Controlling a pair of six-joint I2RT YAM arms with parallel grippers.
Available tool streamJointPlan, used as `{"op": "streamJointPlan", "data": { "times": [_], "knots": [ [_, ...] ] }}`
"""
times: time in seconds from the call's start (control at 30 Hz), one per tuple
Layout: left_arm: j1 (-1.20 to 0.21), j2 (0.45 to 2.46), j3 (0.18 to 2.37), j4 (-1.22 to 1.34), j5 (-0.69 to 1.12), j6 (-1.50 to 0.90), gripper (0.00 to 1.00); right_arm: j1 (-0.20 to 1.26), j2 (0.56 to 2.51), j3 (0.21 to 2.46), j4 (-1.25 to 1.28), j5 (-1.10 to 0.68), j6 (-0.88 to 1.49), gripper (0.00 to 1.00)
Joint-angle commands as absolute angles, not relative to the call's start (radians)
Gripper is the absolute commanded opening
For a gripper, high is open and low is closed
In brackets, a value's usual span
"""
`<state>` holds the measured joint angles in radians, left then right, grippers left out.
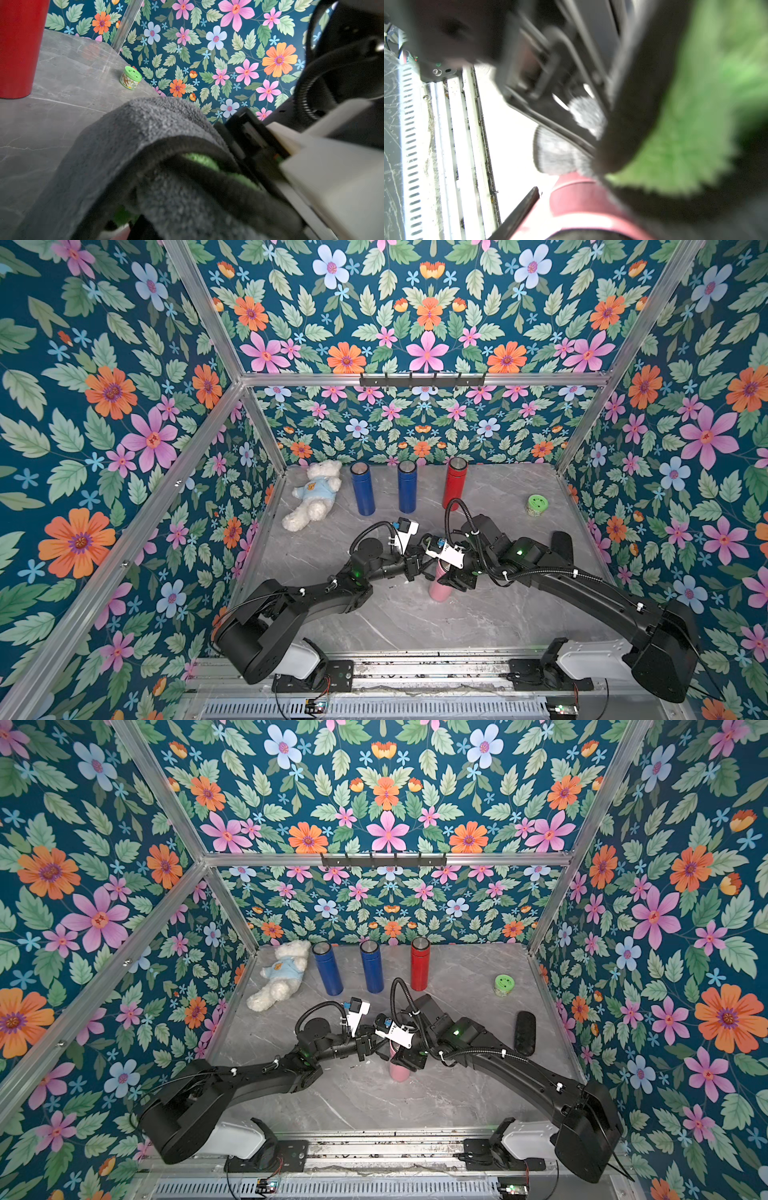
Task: Wipe the surface of the thermos
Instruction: Wipe the dirt from the surface of the thermos.
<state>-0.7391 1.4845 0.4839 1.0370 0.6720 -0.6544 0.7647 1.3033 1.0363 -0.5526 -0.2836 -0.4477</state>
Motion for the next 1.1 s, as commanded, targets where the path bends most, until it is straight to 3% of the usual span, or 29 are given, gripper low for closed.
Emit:
{"op": "streamJointPlan", "data": {
  "times": [0.0,0.33,0.5,0.83,1.07],
  "knots": [
    [-0.75,1.574,0.467,1.114,0.838,-0.696,0.0,0.767,1.305,1.033,-0.478,-0.313,-0.515,0.0],
    [-0.75,1.843,0.491,1.317,0.875,-0.776,0.0,0.767,1.249,0.961,-0.462,-0.398,-0.665,0.0],
    [-0.751,1.759,0.499,1.212,0.904,-0.75,0.0,0.767,1.273,0.986,-0.492,-0.415,-0.75,0.0],
    [-0.75,1.404,0.557,0.706,0.881,-0.584,0.0,0.75,1.271,0.937,-0.446,-0.431,-0.858,0.0],
    [-0.753,1.554,0.522,0.81,0.917,-0.621,0.0,0.723,1.255,0.899,-0.38,-0.446,-0.879,0.0]
  ]
}}
